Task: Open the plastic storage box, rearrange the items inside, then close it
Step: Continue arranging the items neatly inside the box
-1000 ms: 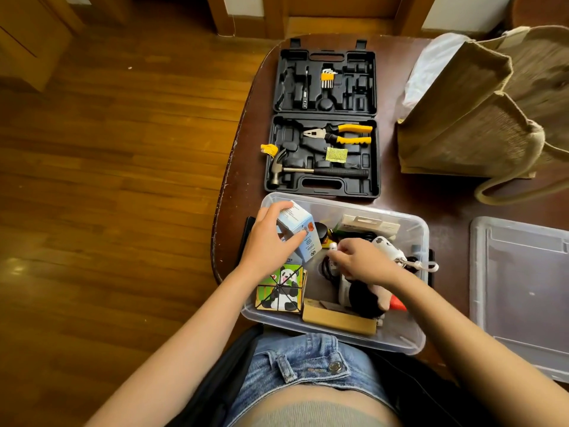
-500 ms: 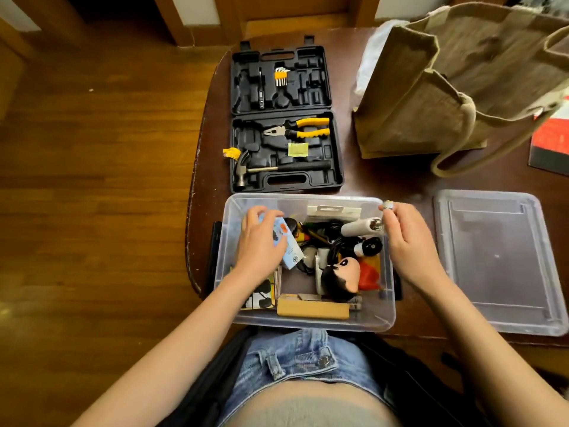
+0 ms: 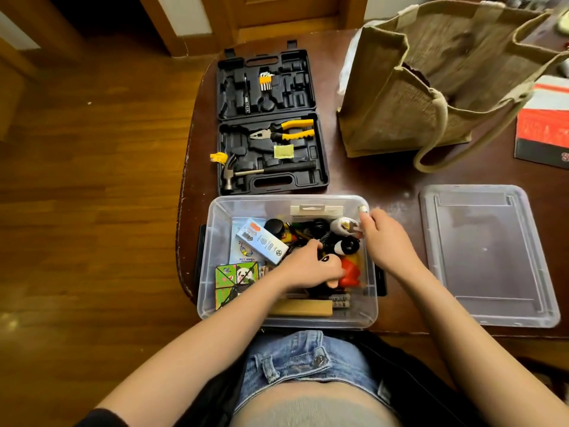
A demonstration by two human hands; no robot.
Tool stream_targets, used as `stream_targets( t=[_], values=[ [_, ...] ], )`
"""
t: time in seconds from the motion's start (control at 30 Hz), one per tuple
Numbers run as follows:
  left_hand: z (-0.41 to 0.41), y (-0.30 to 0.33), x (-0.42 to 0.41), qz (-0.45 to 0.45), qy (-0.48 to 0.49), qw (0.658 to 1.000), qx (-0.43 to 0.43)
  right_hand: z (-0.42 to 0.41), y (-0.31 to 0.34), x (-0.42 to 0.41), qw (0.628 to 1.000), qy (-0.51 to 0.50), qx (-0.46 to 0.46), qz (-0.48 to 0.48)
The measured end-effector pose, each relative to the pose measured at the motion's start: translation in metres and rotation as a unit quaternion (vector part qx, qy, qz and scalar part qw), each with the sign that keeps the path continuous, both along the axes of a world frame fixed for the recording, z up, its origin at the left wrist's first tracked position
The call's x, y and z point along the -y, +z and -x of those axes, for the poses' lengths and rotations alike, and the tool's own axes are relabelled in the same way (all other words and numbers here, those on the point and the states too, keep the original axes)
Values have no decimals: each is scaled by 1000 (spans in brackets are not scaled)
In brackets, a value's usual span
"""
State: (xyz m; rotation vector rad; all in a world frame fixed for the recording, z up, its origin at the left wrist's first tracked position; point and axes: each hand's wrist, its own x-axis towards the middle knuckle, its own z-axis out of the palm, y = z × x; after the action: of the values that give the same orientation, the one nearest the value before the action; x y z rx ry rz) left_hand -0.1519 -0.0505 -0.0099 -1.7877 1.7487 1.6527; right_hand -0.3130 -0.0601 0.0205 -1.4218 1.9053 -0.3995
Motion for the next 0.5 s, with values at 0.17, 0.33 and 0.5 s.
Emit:
stream_targets(
  t=[0.17,0.33,0.5],
  values=[
    [-32,26,9,30,91,992,-76,-8,9,-3,984,-44,175,7],
    [-90,38,12,99,176,979,-19,-32,19,-8,953,3,302,-9],
    [-108,34,11,190,254,946,71,-65,16,-12,927,99,357,-55]
  ],
)
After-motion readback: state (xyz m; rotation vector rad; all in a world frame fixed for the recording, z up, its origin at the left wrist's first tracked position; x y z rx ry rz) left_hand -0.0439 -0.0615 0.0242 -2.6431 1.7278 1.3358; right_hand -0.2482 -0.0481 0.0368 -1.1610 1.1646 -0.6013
